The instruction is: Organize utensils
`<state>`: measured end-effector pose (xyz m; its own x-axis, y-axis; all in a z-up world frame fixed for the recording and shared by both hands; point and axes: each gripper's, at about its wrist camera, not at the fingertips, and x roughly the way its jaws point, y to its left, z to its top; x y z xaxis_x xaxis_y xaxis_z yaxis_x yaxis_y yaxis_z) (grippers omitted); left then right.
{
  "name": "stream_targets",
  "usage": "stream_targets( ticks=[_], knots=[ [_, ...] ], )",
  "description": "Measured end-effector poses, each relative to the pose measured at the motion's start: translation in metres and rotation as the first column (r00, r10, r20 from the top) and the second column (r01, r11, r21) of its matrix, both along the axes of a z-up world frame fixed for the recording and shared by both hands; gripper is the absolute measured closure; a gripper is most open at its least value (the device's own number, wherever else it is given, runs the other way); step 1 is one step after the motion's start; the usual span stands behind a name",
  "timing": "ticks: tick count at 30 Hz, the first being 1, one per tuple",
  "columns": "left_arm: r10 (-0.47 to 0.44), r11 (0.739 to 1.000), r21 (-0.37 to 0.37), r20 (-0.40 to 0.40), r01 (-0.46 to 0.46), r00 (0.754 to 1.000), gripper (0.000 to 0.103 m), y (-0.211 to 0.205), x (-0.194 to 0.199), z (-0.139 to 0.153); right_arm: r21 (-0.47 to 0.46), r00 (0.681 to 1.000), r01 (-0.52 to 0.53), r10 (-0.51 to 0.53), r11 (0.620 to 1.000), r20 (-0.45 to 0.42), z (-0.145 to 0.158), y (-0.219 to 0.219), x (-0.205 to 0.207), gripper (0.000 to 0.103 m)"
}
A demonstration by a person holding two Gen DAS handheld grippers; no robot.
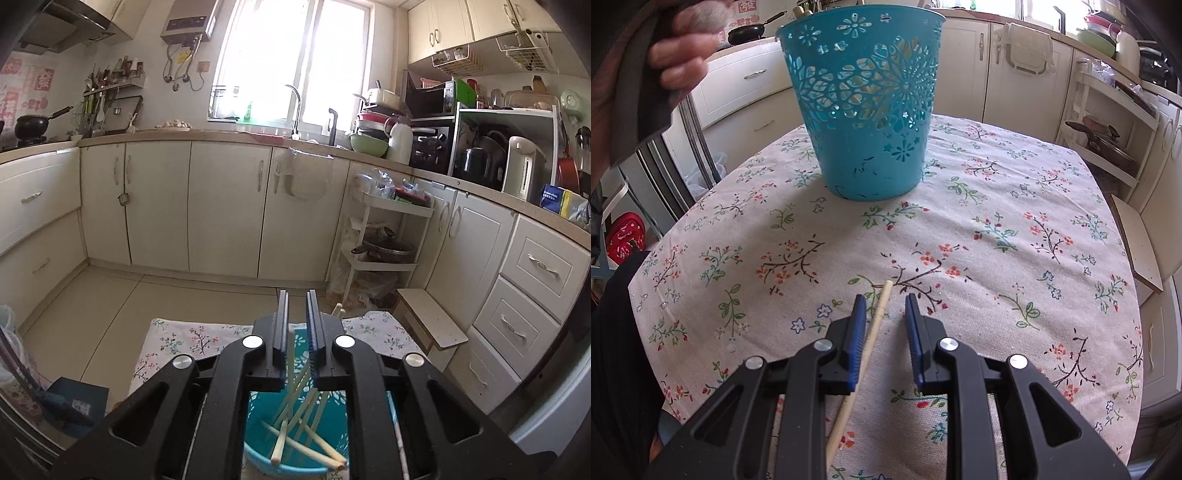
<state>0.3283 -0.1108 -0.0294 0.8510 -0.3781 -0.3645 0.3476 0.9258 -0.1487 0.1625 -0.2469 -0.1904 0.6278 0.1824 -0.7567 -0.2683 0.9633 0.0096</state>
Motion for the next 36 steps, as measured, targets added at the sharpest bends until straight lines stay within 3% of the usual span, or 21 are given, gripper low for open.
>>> stream_targets(
  ticks=[3, 7, 10, 13, 17, 21, 24, 30, 36],
  knots=[
    [0.035, 0.999, -0.010, -0.002, -0.035, 0.999, 0.060, 0.015, -0.019, -0.008, 0.007, 1.000, 0.000, 0.000, 1.000, 0.000, 0.001, 0.000, 0.000, 0.080],
    [0.069, 0.997, -0.016, -0.036, -0.069, 0.997, 0.050, 0.042, -0.044, -0.023, 0.000, 1.000, 0.002, -0.002, 1.000, -0.001, 0.001, 0.001, 0.000, 0.080],
    [0.096, 0.995, -0.015, -0.083, -0.098, 0.992, 0.047, 0.065, -0.056, -0.041, -0.020, 1.000, -0.004, 0.004, 1.000, 0.000, 0.001, 0.004, 0.000, 0.080],
    [0.122, 0.992, -0.015, -0.148, -0.126, 0.981, 0.047, 0.084, -0.062, -0.063, -0.037, 0.997, -0.074, 0.073, 0.997, -0.026, 0.002, 0.010, 0.001, 0.094],
    [0.150, 0.988, -0.014, -0.212, -0.157, 0.966, 0.047, 0.101, -0.067, -0.088, -0.066, 0.985, -0.157, 0.151, 0.985, -0.080, 0.006, 0.017, 0.005, 0.096],
    [0.160, 0.986, -0.003, -0.251, -0.166, 0.955, 0.046, 0.106, -0.071, -0.106, -0.070, 0.985, -0.134, 0.125, 0.989, -0.117, 0.007, 0.019, 0.008, 0.096],
    [0.164, 0.986, 0.010, -0.282, -0.168, 0.945, 0.045, 0.105, -0.074, -0.115, -0.070, 0.989, -0.119, 0.112, 0.990, -0.098, 0.006, 0.023, 0.006, 0.097],
    [0.160, 0.987, 0.040, -0.291, -0.156, 0.943, 0.037, 0.097, -0.084, -0.114, 0.097, 0.995, -0.078, 0.084, 0.992, -0.061, 0.009, 0.007, 0.000, 0.097],
    [0.153, 0.988, 0.075, -0.287, -0.137, 0.945, 0.032, 0.086, -0.088, -0.111, 0.269, 0.997, -0.073, 0.066, 0.961, 0.034, 0.044, -0.005, -0.006, 0.097]
  ],
)
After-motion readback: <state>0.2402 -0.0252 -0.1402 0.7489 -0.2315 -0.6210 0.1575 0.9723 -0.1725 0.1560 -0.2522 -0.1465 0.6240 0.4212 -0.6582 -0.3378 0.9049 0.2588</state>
